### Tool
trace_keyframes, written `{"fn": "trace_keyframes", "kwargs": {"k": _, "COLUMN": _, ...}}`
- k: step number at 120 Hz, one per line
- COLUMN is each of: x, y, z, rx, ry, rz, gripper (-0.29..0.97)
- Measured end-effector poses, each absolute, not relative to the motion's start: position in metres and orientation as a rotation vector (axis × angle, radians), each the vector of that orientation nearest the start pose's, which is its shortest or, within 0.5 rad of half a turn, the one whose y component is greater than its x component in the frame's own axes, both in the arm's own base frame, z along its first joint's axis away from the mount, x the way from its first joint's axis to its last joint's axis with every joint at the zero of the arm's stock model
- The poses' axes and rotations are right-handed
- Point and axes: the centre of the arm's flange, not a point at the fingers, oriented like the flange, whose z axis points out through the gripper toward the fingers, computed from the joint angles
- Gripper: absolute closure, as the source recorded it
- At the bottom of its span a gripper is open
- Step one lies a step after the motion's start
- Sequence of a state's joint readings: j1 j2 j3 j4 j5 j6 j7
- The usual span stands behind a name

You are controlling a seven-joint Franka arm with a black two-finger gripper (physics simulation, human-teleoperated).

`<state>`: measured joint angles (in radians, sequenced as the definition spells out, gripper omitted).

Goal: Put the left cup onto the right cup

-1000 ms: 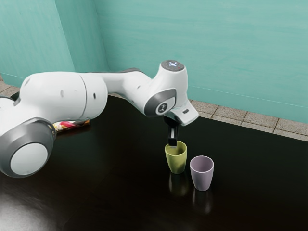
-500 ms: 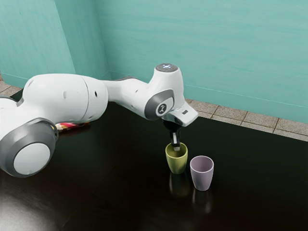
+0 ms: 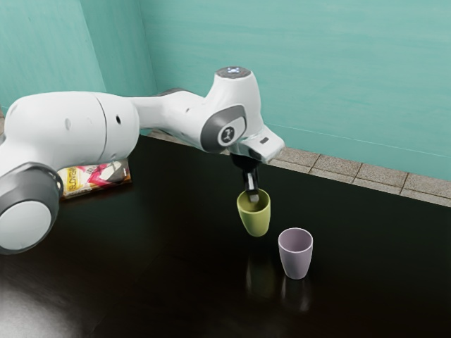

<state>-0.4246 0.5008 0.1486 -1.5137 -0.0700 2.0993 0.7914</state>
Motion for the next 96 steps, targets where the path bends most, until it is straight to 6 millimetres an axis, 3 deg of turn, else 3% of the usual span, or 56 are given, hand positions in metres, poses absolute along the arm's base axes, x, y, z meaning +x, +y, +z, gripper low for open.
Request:
{"fn": "trace_keyframes", "kwargs": {"k": 23, "x": 0.669, "y": -0.213, "z": 0.429, "rx": -2.675, "ry": 1.565, "rz": -0.208, "gripper": 0.79}}
{"fn": "trace_keyframes", "kwargs": {"k": 47, "x": 0.667, "y": -0.244, "z": 0.469, "rx": -2.624, "ry": 1.605, "rz": -0.304, "gripper": 0.79}}
{"fn": "trace_keyframes", "kwargs": {"k": 96, "x": 0.656, "y": -0.278, "z": 0.468, "rx": -2.682, "ry": 1.641, "rz": -0.333, "gripper": 0.79}}
